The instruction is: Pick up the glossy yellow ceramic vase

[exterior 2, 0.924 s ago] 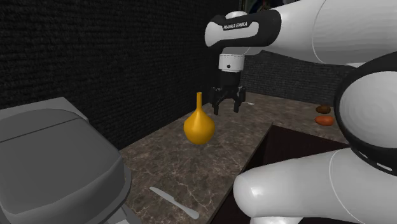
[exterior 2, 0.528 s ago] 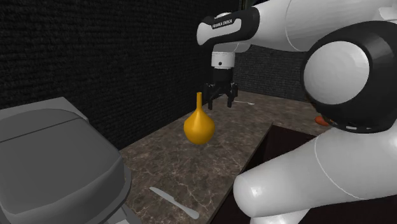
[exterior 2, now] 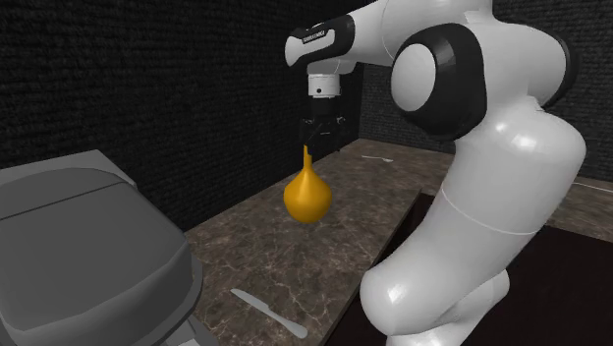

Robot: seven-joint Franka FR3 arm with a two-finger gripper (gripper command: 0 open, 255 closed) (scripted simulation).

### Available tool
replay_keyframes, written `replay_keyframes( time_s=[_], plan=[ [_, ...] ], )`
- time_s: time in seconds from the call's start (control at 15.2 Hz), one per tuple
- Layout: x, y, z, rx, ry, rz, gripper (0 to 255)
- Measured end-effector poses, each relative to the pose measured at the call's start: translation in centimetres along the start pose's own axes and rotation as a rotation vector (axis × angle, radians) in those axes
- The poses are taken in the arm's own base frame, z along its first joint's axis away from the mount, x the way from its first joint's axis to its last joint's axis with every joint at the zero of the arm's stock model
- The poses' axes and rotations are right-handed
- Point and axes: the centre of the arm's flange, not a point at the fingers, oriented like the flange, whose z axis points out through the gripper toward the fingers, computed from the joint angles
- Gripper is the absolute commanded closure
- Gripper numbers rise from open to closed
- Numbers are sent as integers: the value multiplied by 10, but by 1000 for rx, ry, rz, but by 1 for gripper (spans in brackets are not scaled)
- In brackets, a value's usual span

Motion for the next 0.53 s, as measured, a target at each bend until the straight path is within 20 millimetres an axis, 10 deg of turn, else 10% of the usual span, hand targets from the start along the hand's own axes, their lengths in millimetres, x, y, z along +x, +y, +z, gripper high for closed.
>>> replay_keyframes(
  time_s=[0.53],
  plan=[
    [111,-3,-15,-30,-38,0,0]
  ],
)
